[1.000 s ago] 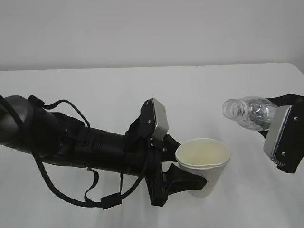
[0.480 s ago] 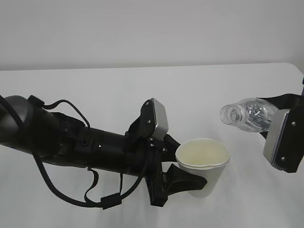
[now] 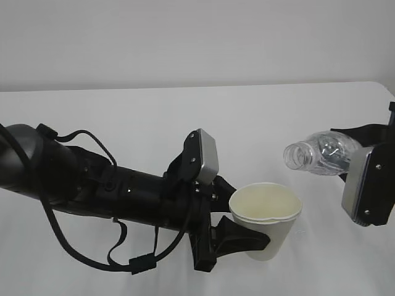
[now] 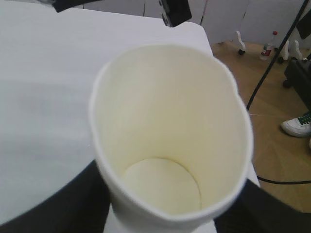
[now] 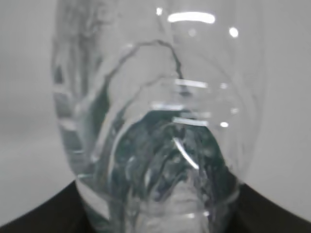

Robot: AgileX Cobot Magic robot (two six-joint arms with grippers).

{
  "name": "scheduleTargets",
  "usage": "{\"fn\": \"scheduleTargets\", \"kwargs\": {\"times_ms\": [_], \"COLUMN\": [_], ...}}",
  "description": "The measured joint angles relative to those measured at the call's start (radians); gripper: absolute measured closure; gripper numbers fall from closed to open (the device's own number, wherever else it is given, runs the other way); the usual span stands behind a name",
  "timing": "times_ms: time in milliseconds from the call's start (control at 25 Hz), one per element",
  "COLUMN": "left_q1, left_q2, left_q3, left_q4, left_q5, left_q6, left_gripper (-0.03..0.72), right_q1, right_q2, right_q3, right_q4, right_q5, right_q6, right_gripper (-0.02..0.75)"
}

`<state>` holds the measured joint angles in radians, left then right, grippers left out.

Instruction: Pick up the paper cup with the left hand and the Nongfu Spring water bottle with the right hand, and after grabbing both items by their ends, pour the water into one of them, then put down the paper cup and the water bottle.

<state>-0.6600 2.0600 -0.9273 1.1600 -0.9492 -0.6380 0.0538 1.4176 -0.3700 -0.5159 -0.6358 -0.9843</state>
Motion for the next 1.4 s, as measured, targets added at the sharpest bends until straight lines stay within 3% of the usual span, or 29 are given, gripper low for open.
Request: {"fn": "scheduleTargets", "kwargs": {"times_ms": [1400], "left_q1": [-0.03], "left_q2": [0.0], "left_q3": [-0.002], "left_q4": [0.004], "left_q5": [-0.004], "left_q6": [0.0], "left_gripper": [0.259], "right_q1": [0.0], "right_q2": [0.014], "right_q3": [-0.004], "right_q4": [-0.028], "right_q5": [-0.042], "right_q6": [-0.119], "right_gripper": [0.353]}}
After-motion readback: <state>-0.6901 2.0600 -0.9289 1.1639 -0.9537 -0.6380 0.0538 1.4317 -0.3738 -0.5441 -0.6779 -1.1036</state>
